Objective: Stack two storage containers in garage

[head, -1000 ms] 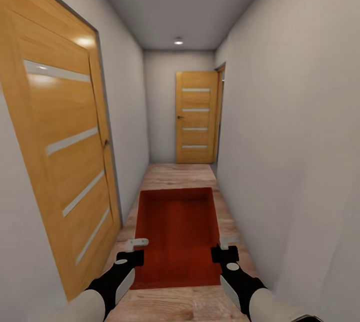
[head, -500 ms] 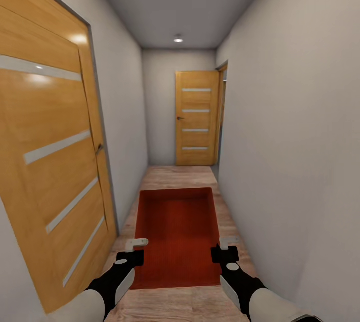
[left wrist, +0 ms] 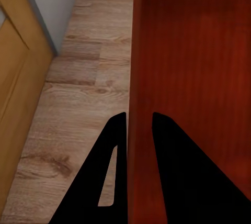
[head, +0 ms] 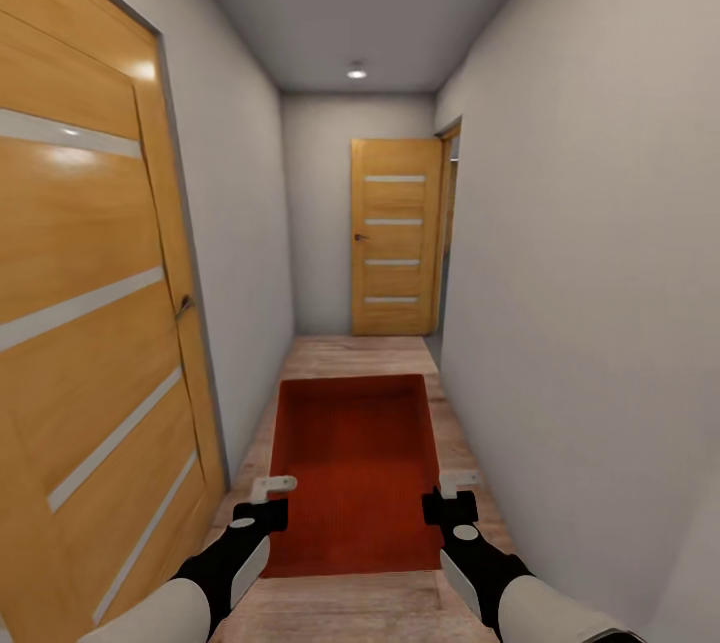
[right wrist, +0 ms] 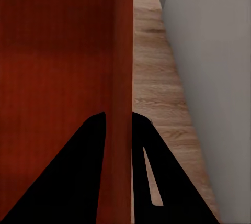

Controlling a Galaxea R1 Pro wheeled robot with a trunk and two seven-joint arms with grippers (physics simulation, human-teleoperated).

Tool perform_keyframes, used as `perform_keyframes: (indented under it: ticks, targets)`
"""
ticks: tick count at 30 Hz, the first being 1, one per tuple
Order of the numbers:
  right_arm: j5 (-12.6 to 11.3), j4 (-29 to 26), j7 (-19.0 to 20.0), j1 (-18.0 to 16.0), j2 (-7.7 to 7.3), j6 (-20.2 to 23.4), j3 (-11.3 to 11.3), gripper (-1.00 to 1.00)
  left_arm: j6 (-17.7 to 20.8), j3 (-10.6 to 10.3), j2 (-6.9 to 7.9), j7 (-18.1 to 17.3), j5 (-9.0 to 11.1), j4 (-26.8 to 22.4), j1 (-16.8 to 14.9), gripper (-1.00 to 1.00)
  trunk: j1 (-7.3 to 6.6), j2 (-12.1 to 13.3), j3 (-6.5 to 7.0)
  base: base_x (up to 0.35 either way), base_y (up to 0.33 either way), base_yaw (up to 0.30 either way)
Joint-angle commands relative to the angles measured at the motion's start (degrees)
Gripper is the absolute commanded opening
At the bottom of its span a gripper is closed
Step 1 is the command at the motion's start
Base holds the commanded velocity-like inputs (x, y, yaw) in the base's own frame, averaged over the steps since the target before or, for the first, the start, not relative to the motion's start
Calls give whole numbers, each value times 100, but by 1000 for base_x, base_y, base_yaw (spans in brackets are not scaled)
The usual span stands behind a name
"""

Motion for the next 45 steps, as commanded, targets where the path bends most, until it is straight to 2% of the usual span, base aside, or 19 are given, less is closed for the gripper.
perform_keyframes:
  ticks: [1, 22, 45]
  targets:
    - [-525, 18, -121, -6, -4, -41, -242, -100, 33, 300, 131, 237, -94, -40, -4, -100, 4, -6, -9, 322, 0, 0]
    - [-525, 17, -120, -9, -4, -42, -246, -100, 33, 300, 136, 236, -92, -34, -4, -100, 4, -6, -9, 322, 70, 0]
    - [-525, 17, -120, -6, -4, -42, -243, -100, 33, 300, 145, 236, -94, -24, -4, -100, 4, -6, -9, 322, 3, 0]
